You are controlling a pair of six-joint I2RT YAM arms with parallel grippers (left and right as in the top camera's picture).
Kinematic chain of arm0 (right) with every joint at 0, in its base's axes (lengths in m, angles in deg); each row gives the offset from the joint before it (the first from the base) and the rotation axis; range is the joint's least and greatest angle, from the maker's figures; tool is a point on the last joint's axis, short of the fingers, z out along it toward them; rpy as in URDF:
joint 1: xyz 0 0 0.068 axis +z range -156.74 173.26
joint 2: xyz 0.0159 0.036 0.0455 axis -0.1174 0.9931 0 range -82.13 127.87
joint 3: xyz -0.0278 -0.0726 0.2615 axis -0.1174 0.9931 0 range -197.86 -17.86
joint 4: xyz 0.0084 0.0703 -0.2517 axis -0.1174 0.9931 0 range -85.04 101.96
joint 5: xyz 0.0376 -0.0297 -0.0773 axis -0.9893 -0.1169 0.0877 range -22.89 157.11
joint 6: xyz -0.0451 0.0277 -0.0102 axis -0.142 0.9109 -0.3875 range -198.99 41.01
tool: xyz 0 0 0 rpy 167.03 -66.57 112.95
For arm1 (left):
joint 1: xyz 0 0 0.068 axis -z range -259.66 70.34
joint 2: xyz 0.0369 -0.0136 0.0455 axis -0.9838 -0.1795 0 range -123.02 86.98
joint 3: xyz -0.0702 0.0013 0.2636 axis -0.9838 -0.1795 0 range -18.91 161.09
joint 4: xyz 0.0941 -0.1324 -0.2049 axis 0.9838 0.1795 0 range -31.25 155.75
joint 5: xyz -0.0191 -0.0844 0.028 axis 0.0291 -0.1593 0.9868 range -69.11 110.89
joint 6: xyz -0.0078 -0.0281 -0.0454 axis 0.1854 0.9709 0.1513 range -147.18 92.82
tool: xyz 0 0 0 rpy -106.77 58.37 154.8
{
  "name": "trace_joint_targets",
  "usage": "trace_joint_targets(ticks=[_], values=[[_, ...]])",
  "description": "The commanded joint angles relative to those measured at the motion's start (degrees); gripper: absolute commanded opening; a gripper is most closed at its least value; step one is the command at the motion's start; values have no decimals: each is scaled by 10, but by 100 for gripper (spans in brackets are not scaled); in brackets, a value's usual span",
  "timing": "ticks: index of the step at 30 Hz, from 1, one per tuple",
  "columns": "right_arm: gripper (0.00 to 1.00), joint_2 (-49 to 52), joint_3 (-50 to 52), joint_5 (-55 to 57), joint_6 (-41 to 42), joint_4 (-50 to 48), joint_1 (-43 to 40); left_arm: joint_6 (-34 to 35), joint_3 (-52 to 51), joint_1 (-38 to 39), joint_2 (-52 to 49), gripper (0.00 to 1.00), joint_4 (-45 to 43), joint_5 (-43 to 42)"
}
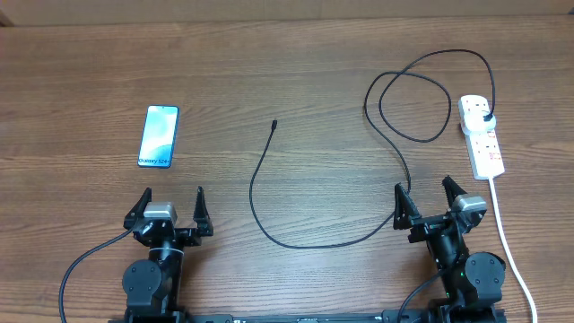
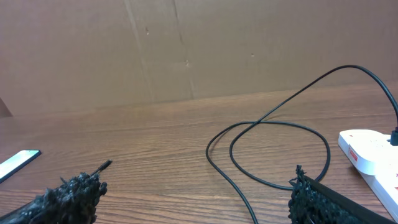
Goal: Plug charger to phone and switch on socket
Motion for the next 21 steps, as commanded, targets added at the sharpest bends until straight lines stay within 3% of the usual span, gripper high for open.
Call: trace_joint_targets(ticks=[1, 21], values=[[100, -5, 4, -2, -1, -2, 3, -13, -4, -6, 6, 99, -2, 7], [100, -5, 4, -2, -1, -2, 3, -8, -4, -6, 6, 100, -7, 7]])
